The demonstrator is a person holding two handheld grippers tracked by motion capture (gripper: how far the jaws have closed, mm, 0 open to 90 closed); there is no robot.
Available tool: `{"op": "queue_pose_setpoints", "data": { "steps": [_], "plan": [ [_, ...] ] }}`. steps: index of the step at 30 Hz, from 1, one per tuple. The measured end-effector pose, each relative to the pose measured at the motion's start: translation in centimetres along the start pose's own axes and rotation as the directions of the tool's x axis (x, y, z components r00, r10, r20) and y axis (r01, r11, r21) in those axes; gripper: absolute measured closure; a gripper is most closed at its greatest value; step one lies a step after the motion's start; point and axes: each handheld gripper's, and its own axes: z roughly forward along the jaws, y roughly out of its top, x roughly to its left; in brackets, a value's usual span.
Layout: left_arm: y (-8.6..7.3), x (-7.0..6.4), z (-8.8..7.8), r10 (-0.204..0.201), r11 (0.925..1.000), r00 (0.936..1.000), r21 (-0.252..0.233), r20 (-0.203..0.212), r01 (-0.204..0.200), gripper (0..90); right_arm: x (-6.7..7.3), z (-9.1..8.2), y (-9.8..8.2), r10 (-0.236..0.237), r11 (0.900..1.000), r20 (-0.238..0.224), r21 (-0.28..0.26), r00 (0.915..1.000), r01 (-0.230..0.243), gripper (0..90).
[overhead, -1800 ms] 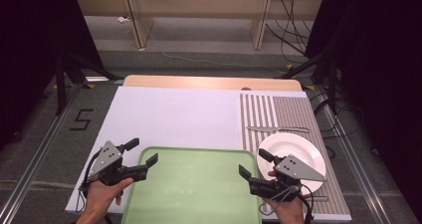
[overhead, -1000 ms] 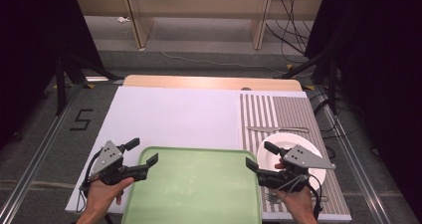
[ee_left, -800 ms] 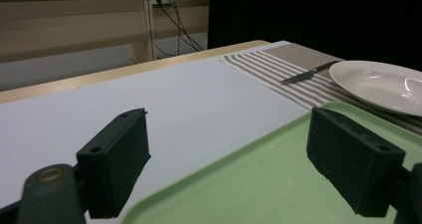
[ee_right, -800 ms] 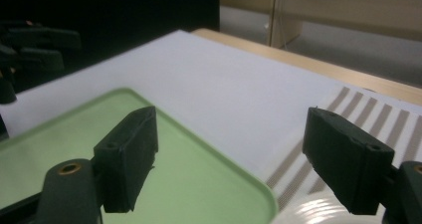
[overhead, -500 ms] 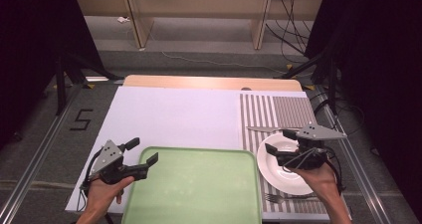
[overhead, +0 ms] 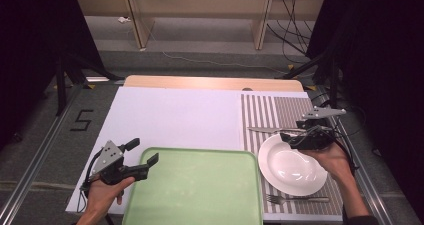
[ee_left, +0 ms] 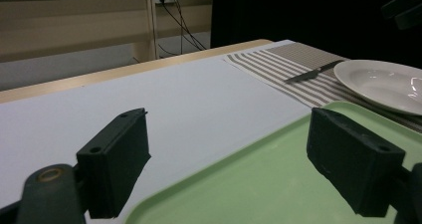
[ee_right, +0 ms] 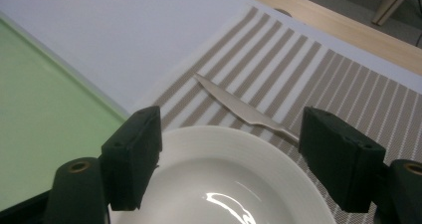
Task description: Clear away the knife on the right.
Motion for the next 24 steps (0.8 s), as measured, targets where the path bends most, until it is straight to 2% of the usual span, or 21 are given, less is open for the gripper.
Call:
{"op": "queue_pose_setpoints", "data": {
  "steps": [2,4,5,7,11,12,14,15,16,17,18,19,20,21,24],
  "plan": [
    [0.0,0.0,0.0,0.001,1.0000,1.0000,0.001,0.000,-0.001,16.4,-0.5,0.3,0.1,0.027,0.999,0.010,0.045,0.9996,-0.028,26.2],
    [0.0,0.0,0.0,0.002,1.0000,1.0000,0.002,-0.001,-0.002,16.4,-1.1,0.7,0.2,0.027,0.997,0.029,0.065,0.9992,-0.029,26.1],
    [0.0,0.0,0.0,0.002,1.0000,1.0000,0.002,-0.003,-0.002,16.4,-1.5,0.9,0.2,0.010,0.997,0.034,0.073,0.9994,-0.012,25.8],
    [0.0,0.0,0.0,0.000,1.0000,1.0000,0.002,-0.004,0.000,16.4,-2.2,1.3,0.5,0.004,0.995,0.055,0.097,0.9985,-0.009,25.6],
    [0.0,0.1,0.1,0.000,1.0000,1.0000,0.003,-0.006,0.000,16.4,-3.2,2.0,0.9,0.007,0.989,0.057,0.150,0.9983,-0.015,25.4],
    [-0.1,0.1,0.1,0.002,1.0000,1.0000,0.003,-0.005,-0.002,16.4,-3.9,2.5,1.2,-0.030,0.985,0.068,0.172,0.9973,0.018,25.4],
    [-0.1,0.1,0.1,0.009,1.0000,0.9999,0.004,-0.006,-0.009,16.4,-4.2,2.8,1.3,-0.013,0.982,0.064,0.187,0.9979,0.001,25.4],
    [-0.1,0.0,0.0,0.009,1.0000,0.9999,0.004,-0.006,-0.009,16.4,-4.4,3.1,1.5,-0.018,0.977,0.071,0.211,0.9973,0.003,25.2],
    [-0.1,0.0,0.0,0.010,1.0000,0.9999,0.003,-0.006,-0.010,16.4,-5.0,3.8,1.7,-0.049,0.966,0.083,0.256,0.9953,0.027,25.1],
    [-0.1,0.0,0.0,0.009,1.0000,0.9999,0.003,-0.006,-0.009,16.4,-5.0,3.8,1.7,-0.049,0.966,0.083,0.256,0.9953,0.027,25.1],
    [-0.1,0.1,0.0,0.009,1.0000,0.9999,0.003,-0.006,-0.009,16.4,-5.4,4.4,1.9,-0.050,0.955,0.089,0.296,0.9948,0.022,24.7],
    [-0.1,0.1,0.0,0.009,1.0000,0.9999,0.003,-0.008,-0.009,16.4,-5.4,4.4,1.9,-0.050,0.955,0.089,0.296,0.9948,0.022,24.7],
    [-0.1,0.1,0.0,0.008,1.0000,0.9999,0.003,-0.009,-0.008,16.4,-5.9,5.1,2.0,-0.052,0.944,0.093,0.330,0.9943,0.019,24.2],
    [-0.1,0.1,0.0,0.006,1.0000,0.9999,0.003,-0.010,-0.006,16.4,-5.9,5.1,2.0,-0.052,0.944,0.093,0.330,0.9943,0.019,24.2],
    [-0.1,0.1,0.1,0.007,1.0000,1.0000,0.000,-0.006,-0.007,16.4,-6.5,6.1,2.1,-0.054,0.925,0.098,0.380,0.9937,0.013,24.0]
  ]
}}
